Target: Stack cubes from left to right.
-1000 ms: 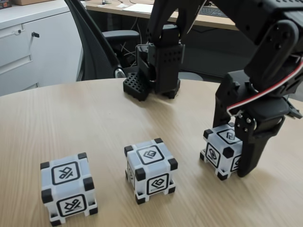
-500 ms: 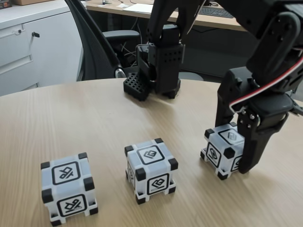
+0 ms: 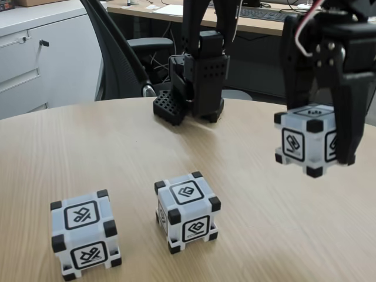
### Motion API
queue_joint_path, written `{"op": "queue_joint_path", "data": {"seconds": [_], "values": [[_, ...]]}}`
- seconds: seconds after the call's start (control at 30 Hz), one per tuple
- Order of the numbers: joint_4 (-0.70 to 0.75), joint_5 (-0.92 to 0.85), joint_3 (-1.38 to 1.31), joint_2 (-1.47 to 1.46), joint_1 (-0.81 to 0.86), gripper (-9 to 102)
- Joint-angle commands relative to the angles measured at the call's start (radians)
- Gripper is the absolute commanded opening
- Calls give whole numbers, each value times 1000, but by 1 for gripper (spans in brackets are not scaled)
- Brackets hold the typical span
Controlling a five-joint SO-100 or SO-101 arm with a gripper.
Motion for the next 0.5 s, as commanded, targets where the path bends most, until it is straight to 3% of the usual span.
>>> {"op": "queue_joint_path", "data": {"seconds": [0.0, 0.23, 0.47], "values": [[3, -6, -12, 94, 63, 0], [2, -80, -11, 97, 178, 0], [2, -175, -6, 97, 394, 0]]}}
